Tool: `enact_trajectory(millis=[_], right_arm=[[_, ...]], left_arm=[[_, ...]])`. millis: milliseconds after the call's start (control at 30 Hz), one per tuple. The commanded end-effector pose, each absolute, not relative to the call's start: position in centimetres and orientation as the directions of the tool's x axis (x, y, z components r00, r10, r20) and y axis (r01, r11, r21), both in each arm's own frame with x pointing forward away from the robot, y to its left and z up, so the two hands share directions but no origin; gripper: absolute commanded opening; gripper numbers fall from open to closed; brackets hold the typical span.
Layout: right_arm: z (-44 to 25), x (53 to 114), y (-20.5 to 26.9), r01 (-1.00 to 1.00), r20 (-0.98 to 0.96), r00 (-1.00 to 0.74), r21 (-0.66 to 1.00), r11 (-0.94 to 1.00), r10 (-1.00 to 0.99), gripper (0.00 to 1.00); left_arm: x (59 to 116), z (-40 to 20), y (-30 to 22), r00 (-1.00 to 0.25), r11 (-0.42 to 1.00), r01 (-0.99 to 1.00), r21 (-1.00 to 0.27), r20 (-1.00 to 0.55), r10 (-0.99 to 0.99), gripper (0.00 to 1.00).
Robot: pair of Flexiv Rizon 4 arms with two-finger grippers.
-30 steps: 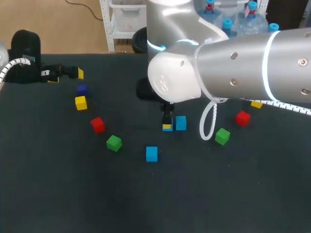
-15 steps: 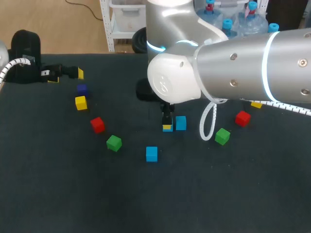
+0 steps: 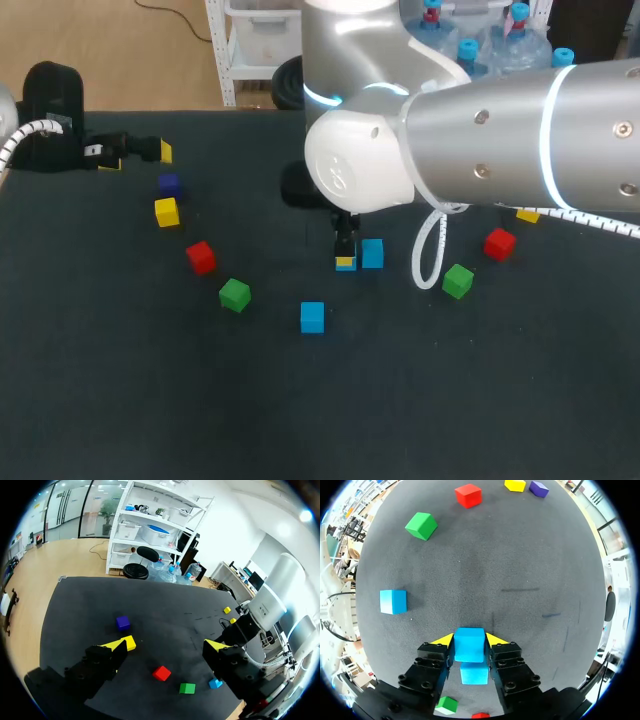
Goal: Place the blue cubes, place green cubes on the blue cubes, place the yellow cubes on the green cubes, then place the red cubes on the yellow cubes, and place purple cube on the red cubes.
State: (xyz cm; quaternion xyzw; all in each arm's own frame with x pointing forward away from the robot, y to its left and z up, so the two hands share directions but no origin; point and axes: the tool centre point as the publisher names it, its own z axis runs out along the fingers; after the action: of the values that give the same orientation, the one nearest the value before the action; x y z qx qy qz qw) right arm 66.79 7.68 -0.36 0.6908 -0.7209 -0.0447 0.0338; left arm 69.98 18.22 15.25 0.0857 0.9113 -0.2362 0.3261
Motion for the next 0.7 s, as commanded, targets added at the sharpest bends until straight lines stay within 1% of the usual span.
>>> enact_trajectory(millis=[33,700], right_arm=[[-0.45,66.76,7.58,-0.993,-0.016,-0.045,0.107,0.043,-0.999,0.00],[-0.41,67.43,7.66,-0.994,-0.021,-0.037,0.099,0.035,-0.999,0.00]], left_arm=[[69.96,15.10,18.42,-0.769,0.868,0.318,-0.381,-0.640,0.001,1.00],[69.96,15.10,18.42,-0.769,0.868,0.318,-0.381,-0.640,0.001,1.00]])
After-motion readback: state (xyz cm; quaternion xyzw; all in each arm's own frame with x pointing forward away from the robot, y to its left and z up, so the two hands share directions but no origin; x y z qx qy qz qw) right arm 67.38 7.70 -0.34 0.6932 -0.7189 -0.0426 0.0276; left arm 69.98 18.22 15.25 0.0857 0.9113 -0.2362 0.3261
